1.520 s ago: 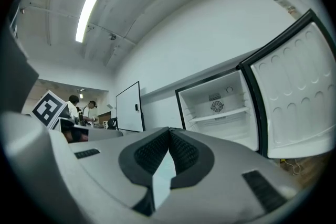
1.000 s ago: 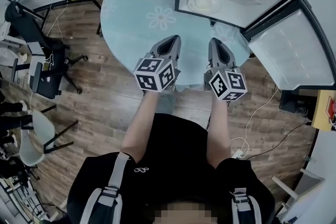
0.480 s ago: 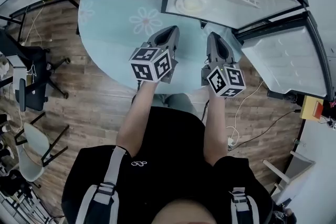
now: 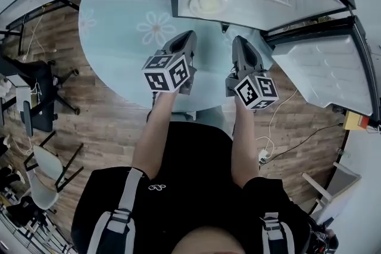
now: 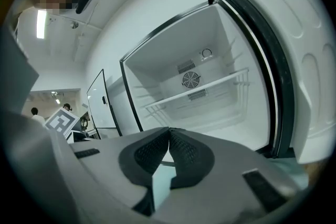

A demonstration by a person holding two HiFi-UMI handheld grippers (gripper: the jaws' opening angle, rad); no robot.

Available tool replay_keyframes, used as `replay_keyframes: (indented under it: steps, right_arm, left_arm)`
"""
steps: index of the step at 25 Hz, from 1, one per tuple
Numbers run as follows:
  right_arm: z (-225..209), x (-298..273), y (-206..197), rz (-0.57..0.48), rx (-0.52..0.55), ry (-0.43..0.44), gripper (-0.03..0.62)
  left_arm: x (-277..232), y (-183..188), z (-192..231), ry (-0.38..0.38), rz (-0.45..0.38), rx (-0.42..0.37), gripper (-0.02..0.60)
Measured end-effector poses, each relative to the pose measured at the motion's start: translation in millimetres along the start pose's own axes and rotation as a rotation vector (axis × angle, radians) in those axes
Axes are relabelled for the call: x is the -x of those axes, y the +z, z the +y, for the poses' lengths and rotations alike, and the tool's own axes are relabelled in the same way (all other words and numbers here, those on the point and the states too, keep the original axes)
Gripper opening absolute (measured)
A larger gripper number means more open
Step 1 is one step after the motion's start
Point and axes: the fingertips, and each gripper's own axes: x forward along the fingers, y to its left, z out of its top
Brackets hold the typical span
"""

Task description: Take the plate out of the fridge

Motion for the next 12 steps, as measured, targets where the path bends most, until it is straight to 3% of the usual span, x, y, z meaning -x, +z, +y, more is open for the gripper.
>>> replay_keyframes:
  steps: [4,6,8,12]
  right_arm:
    - [-14,-14,-1,0.036,0.018,0.017,0.005]
    - [-20,-24,-2,0.068,0.026,0.035,0.055]
    - [-29,-33,-4,0.096,0.030,0.038,0.057]
    - [-46,-51,-13,0.156,0.052,0.051,0.057]
  left_arm:
    - [-13,-1,3,0.022,0.001,0.001,0.003]
    - [-19,2,9,0.045,-0.006,0.010,0.003]
    - [-25,0,16,0.072,-0.007,0.025,0.005]
    - [-36,-3,34,0.147,-0.028,0.061,0.052]
